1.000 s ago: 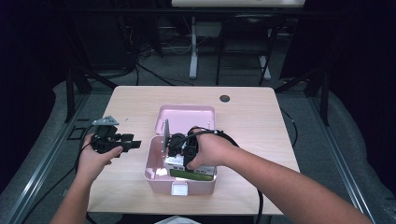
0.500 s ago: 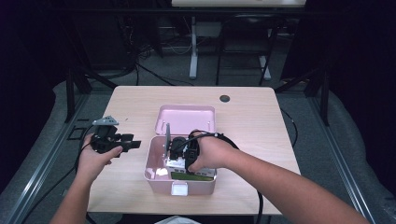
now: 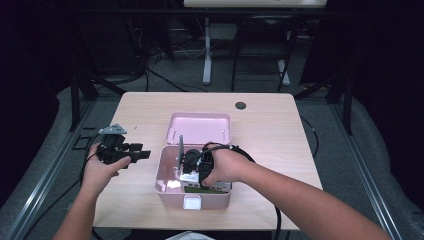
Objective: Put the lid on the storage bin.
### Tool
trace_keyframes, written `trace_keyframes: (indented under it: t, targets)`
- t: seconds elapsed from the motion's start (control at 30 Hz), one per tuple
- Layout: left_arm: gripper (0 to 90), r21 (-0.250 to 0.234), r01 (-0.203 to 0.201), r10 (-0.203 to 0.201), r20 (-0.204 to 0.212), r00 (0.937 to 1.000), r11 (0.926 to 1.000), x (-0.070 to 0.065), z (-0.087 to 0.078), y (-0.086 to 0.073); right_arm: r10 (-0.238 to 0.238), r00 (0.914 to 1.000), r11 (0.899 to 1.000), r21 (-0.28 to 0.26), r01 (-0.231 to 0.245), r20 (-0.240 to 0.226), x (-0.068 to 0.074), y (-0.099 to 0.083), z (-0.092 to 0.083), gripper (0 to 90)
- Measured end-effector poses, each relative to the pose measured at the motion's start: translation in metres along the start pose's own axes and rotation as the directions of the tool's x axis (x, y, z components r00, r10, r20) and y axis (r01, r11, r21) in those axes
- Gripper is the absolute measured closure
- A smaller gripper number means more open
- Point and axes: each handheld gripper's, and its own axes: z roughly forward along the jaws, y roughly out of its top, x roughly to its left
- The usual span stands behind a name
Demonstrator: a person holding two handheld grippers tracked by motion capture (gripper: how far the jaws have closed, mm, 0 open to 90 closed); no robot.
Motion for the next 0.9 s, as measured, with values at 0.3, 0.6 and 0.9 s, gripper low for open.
trace_keyframes:
  t: [0.3, 0.6, 0.9]
  targets:
    - [49.5, 0.000, 0.002, -0.002, -0.001, 1.0000, 1.0000, 0.000, 0.002, 0.000, -0.012, 0.9999, 1.000, -0.003, 0.012, -0.006, 0.000, -0.002, 0.010, 61.4]
    - [49.5, 0.005, 0.002, -0.002, 0.000, 1.0000, 1.0000, 0.000, 0.002, -0.001, -0.023, 0.9997, 1.000, 0.006, 0.023, -0.010, 0.000, -0.001, 0.017, 61.3]
    - [49.5, 0.002, 0.008, -0.008, 0.002, 1.0000, 1.0000, 0.001, 0.002, -0.001, -0.017, 0.9996, 1.000, 0.005, 0.017, -0.023, 0.000, -0.002, 0.025, 61.2]
